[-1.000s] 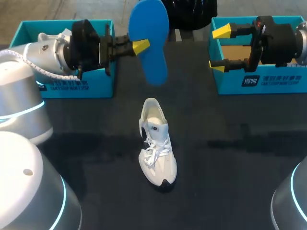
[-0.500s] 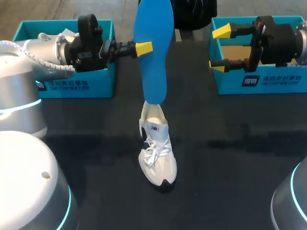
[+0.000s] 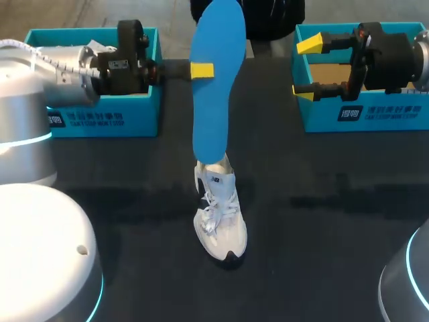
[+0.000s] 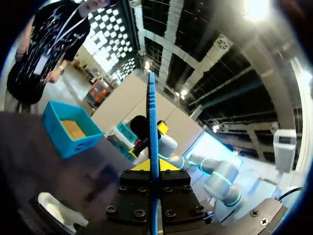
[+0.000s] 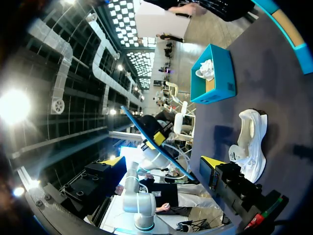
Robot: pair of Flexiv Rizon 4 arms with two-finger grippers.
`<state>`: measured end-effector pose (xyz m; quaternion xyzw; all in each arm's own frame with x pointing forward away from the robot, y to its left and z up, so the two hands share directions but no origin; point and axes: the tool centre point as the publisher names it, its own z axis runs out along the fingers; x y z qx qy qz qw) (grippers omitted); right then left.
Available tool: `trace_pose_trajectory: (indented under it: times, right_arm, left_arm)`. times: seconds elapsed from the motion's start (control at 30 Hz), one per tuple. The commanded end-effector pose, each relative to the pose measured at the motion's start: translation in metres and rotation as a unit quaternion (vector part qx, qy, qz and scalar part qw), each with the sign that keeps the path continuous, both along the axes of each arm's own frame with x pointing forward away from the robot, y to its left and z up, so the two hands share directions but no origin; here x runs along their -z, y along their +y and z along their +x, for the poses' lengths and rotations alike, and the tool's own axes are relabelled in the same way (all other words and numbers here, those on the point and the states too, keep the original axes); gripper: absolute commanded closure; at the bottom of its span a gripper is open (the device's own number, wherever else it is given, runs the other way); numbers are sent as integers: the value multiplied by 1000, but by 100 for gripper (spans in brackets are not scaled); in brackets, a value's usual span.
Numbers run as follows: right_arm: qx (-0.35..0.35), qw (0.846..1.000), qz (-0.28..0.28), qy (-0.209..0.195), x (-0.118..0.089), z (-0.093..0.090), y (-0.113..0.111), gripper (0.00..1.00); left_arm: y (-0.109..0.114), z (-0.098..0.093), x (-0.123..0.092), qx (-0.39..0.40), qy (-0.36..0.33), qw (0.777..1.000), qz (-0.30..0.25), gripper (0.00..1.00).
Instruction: Take the shoe out of the shoebox, open the shoe tongue, remove and reinsert the insole, then place the shoe into the shoebox
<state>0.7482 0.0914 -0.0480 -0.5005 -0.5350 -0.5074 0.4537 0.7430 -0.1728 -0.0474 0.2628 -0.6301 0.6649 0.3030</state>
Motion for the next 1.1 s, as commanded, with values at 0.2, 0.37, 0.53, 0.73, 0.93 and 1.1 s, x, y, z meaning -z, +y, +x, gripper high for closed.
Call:
trace_pose_trajectory:
  times: [0.2, 0.37, 0.53, 0.73, 0.93, 1.1]
  right_arm:
    - [0, 1000, -1, 0, 1, 0, 1, 0]
    - [0, 1000, -1, 0, 1, 0, 1, 0]
    - [0, 1000, -1, 0, 1, 0, 1, 0]
    - [0, 1000, -1, 0, 1, 0, 1, 0]
    - [0, 1000, -1, 0, 1, 0, 1, 0]
    - [7, 998, -61, 10, -13, 1, 5, 0]
  left_arm:
    - [-2, 2, -9, -13, 253, 967, -21, 100]
    - [-2, 2, -9, -13, 253, 967, -21, 100]
    - [-2, 2, -9, -13, 253, 967, -21, 100]
    - [-2, 2, -9, -13, 253, 967, -21, 100]
    - [-7, 1, 6, -13, 290, 957, -26, 100]
    - [-12, 3, 14, -18, 307, 951, -32, 100]
